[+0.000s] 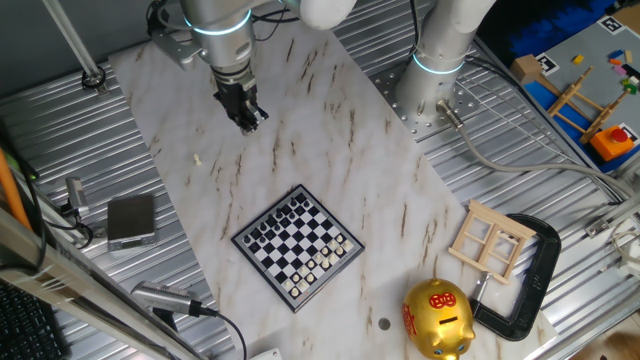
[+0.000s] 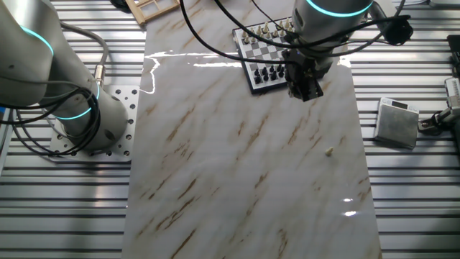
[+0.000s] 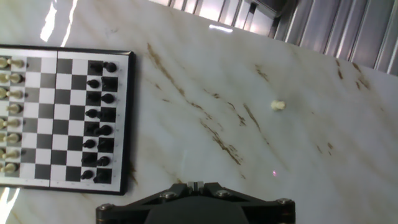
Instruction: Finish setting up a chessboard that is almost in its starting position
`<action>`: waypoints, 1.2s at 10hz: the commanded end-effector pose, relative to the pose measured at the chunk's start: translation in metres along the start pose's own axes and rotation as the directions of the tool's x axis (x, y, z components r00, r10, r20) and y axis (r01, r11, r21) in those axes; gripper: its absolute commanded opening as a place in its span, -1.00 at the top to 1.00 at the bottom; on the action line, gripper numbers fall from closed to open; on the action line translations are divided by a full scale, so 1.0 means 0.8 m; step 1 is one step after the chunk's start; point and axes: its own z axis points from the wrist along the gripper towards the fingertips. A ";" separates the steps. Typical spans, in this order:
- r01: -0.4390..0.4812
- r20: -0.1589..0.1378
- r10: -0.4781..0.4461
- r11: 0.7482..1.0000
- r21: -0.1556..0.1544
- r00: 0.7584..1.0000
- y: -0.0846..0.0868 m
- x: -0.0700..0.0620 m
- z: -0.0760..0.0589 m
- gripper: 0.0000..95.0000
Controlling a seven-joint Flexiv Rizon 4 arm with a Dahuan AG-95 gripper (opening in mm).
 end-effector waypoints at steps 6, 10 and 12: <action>0.014 -0.001 -0.014 1.000 -0.024 1.000 0.000 -0.002 0.000 1.00; 0.017 -0.002 -0.017 0.999 -0.028 1.000 0.000 -0.002 0.000 1.00; 0.019 -0.002 -0.019 0.999 -0.029 1.000 0.000 -0.002 0.000 1.00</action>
